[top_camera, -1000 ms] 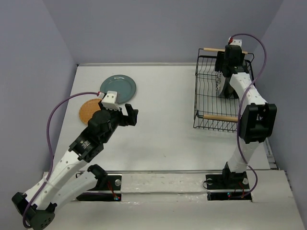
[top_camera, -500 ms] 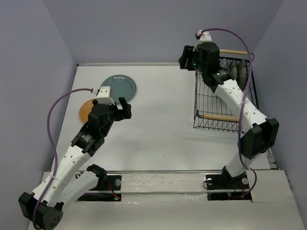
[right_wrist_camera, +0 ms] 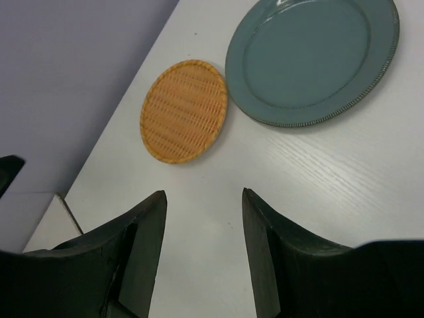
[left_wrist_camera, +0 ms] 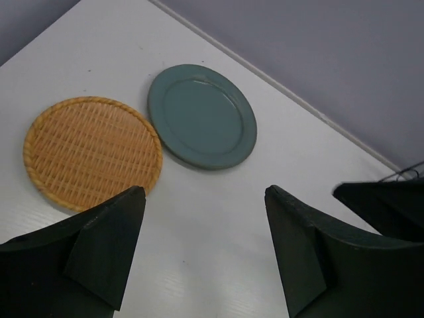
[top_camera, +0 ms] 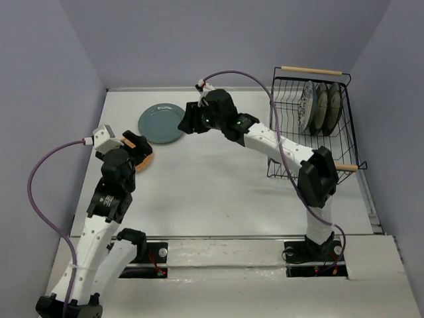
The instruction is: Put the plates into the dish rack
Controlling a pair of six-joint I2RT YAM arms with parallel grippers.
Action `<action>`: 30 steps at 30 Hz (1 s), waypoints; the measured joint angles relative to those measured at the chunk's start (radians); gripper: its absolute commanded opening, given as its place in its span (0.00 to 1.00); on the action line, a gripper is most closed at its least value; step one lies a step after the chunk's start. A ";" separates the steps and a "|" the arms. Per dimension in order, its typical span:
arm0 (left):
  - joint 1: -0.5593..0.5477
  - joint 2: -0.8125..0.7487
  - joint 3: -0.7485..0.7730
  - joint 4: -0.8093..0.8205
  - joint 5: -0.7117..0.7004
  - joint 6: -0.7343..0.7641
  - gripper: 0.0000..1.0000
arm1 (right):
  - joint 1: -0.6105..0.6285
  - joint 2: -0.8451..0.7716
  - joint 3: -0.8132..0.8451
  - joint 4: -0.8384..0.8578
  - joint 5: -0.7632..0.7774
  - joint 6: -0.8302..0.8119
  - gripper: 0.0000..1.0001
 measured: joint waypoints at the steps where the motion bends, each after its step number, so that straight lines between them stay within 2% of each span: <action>1: 0.043 0.012 -0.009 0.002 0.019 -0.035 0.84 | 0.009 -0.010 -0.004 0.009 -0.002 -0.002 0.56; 5: 0.250 0.113 -0.063 0.035 0.156 -0.144 0.84 | 0.016 -0.121 -0.085 0.022 -0.008 -0.016 0.58; 7: 0.399 0.192 -0.130 0.072 0.260 -0.221 0.84 | 0.010 -0.193 -0.129 0.023 -0.008 -0.029 0.58; 11: 0.539 0.247 -0.224 0.075 0.312 -0.318 0.84 | 0.005 -0.309 -0.181 0.029 -0.024 -0.049 0.59; 16: 0.609 0.269 -0.265 0.159 0.335 -0.396 0.84 | 0.017 -0.391 -0.246 0.043 -0.049 -0.070 0.59; 21: 0.705 0.458 -0.293 0.301 0.405 -0.435 0.84 | 0.036 -0.412 -0.316 0.039 -0.069 -0.085 0.59; 25: 0.723 0.573 -0.312 0.366 0.446 -0.460 0.83 | 0.040 -0.423 -0.359 0.032 -0.080 -0.098 0.59; 30: 0.723 0.650 -0.315 0.492 0.470 -0.495 0.70 | 0.041 -0.448 -0.381 0.030 -0.080 -0.106 0.59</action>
